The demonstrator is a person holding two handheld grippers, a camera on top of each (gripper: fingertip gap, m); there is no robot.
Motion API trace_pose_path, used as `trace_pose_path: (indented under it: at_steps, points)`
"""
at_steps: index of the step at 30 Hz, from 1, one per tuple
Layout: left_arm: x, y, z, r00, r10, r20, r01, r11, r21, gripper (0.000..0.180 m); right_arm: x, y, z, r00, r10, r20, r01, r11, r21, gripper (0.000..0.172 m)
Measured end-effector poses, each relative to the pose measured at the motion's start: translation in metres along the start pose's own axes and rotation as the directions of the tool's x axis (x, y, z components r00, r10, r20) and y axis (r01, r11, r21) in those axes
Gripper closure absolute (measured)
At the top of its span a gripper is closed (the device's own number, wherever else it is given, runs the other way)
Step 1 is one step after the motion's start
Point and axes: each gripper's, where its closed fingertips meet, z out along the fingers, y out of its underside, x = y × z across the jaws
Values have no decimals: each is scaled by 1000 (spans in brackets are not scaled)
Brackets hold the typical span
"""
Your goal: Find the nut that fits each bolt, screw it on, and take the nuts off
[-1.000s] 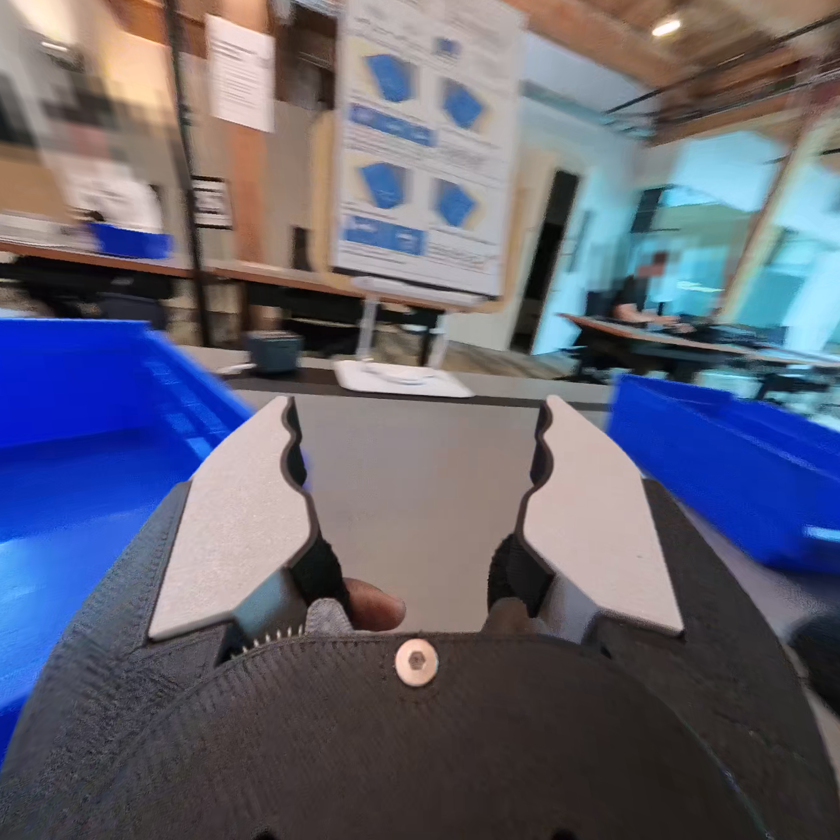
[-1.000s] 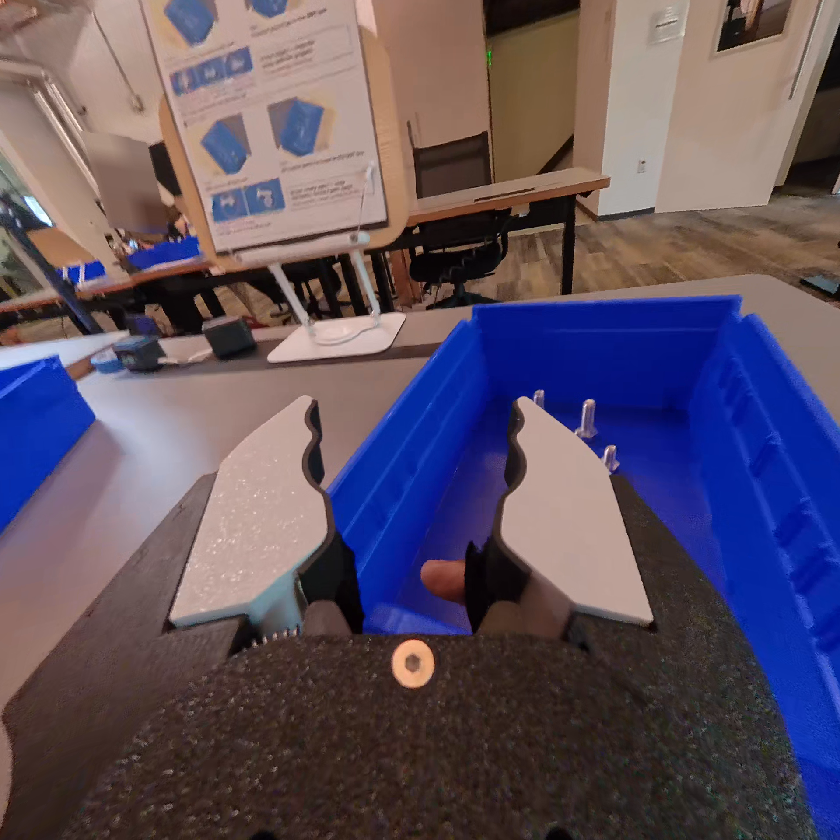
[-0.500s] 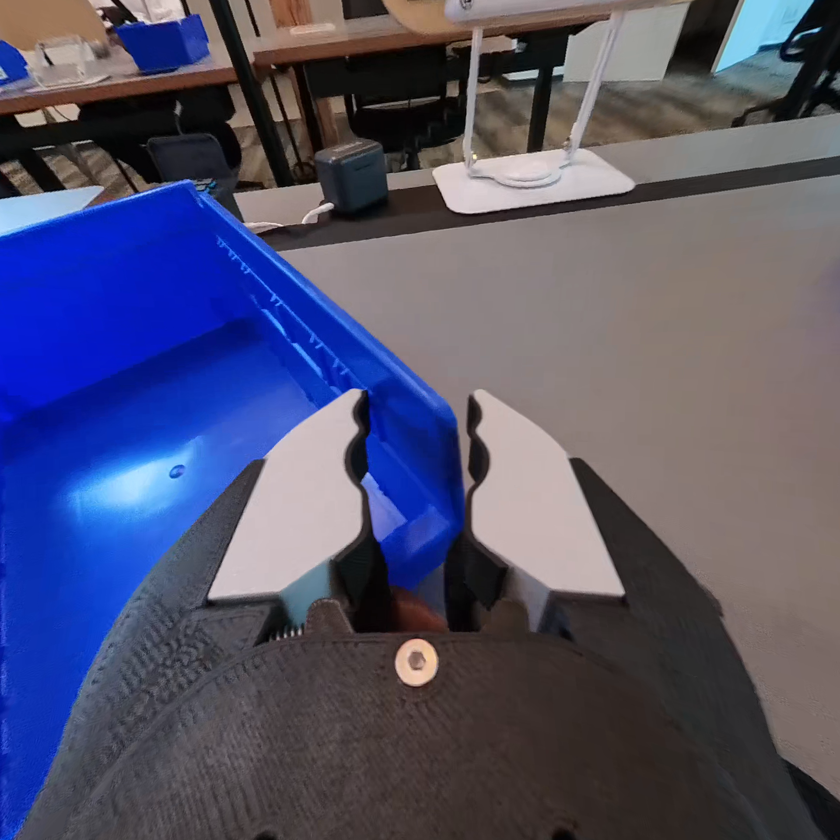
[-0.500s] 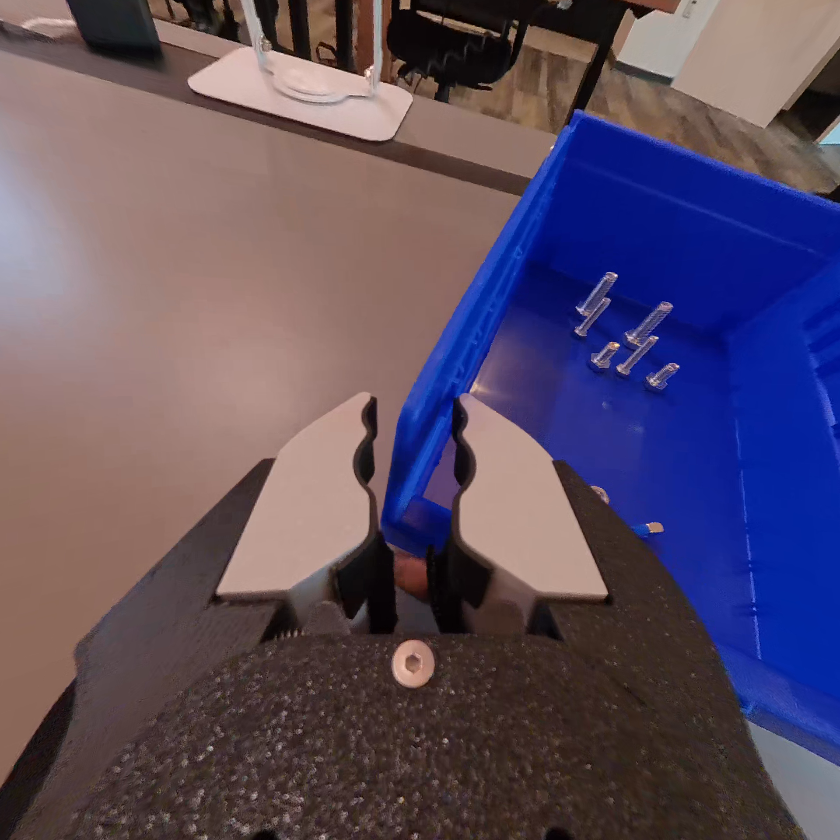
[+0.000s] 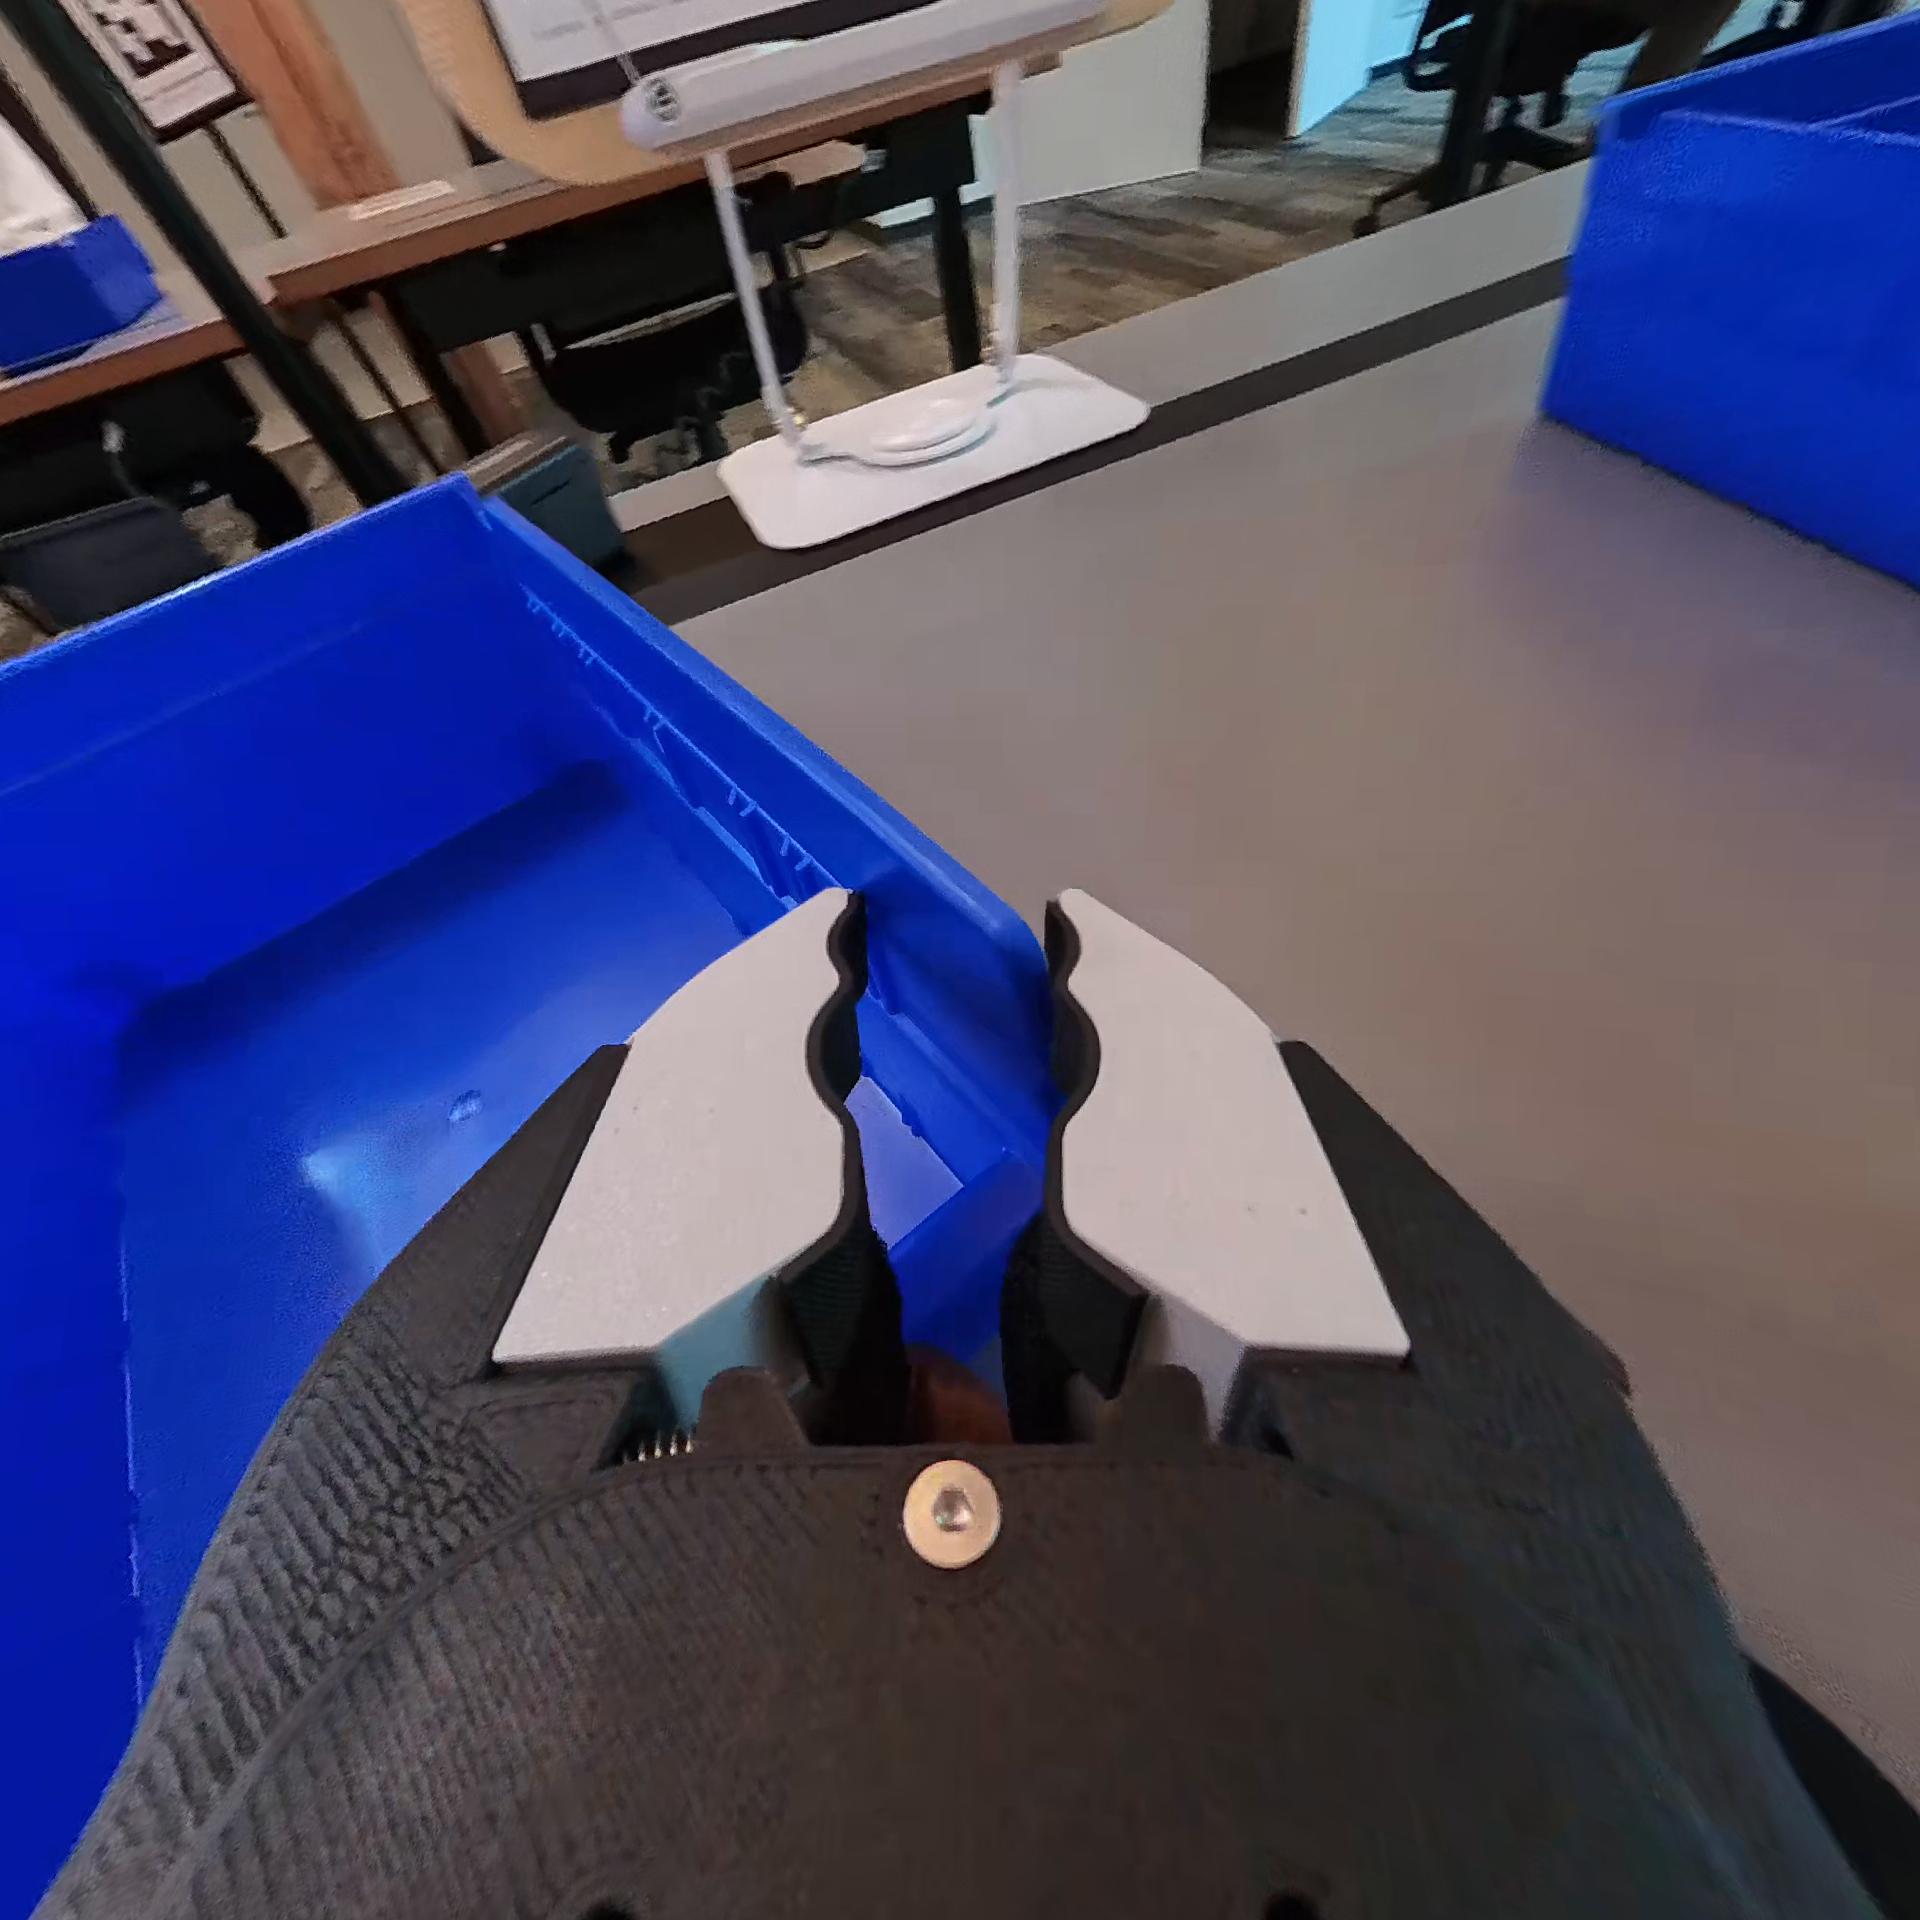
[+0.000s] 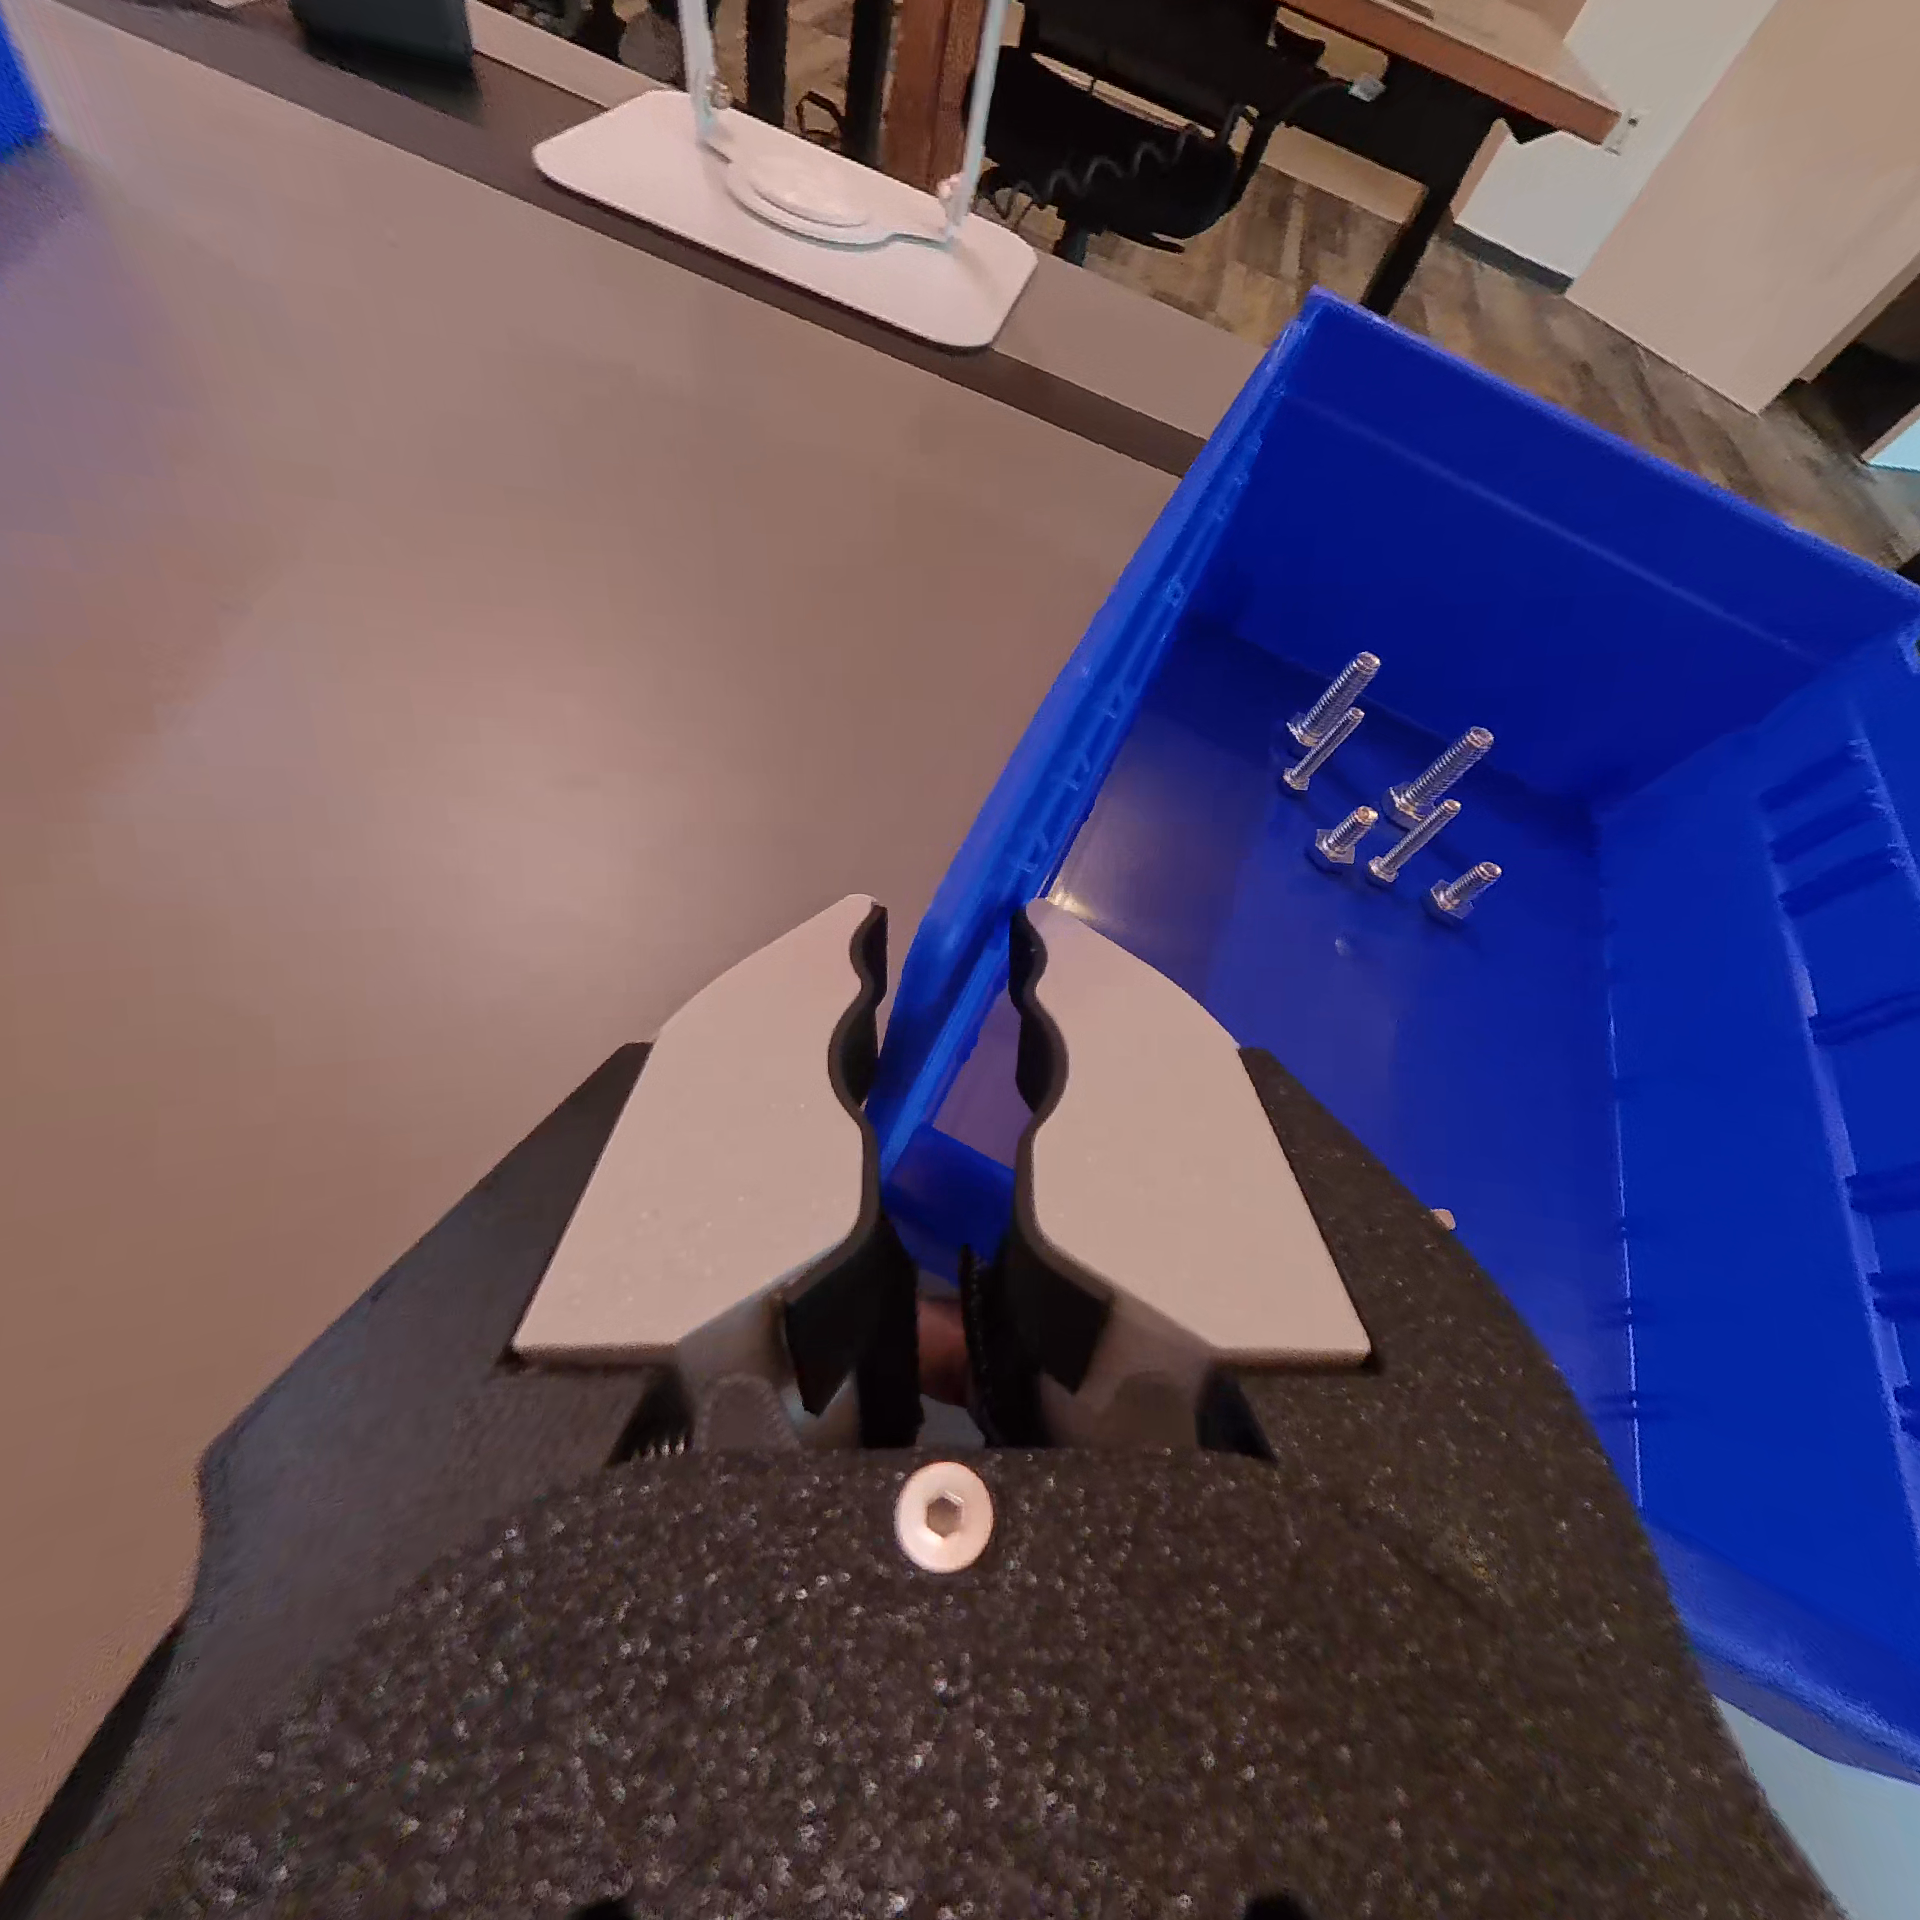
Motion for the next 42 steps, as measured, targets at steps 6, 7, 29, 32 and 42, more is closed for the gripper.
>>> trace_pose_path:
  at_steps: [6, 7, 29, 32, 42]
  points:
    - [38, -9, 7, 989, 52, -141, -47, 998, 33, 148, -31, -10, 5, 997, -23, 79, 22, 1000, 20, 150]
    - [44, -10, 8, 984, 64, -166, -58, 997, 42, 148, -37, -12, 5, 995, -27, 94, 25, 999, 24, 150]
    - [40, -9, -2, 969, 165, -184, -143, 981, 128, 170, -136, -33, -8, 940, -104, 326, 73, 992, 104, 149]
    - [33, -8, -2, 978, 158, -134, -143, 983, 114, 170, -149, -35, -11, 917, -112, 384, 70, 990, 122, 146]
    - [97, -71, -57, 944, -180, -275, 272, 898, 345, 114, -67, -71, -58, 950, 44, 308, -170, 902, 397, 88]
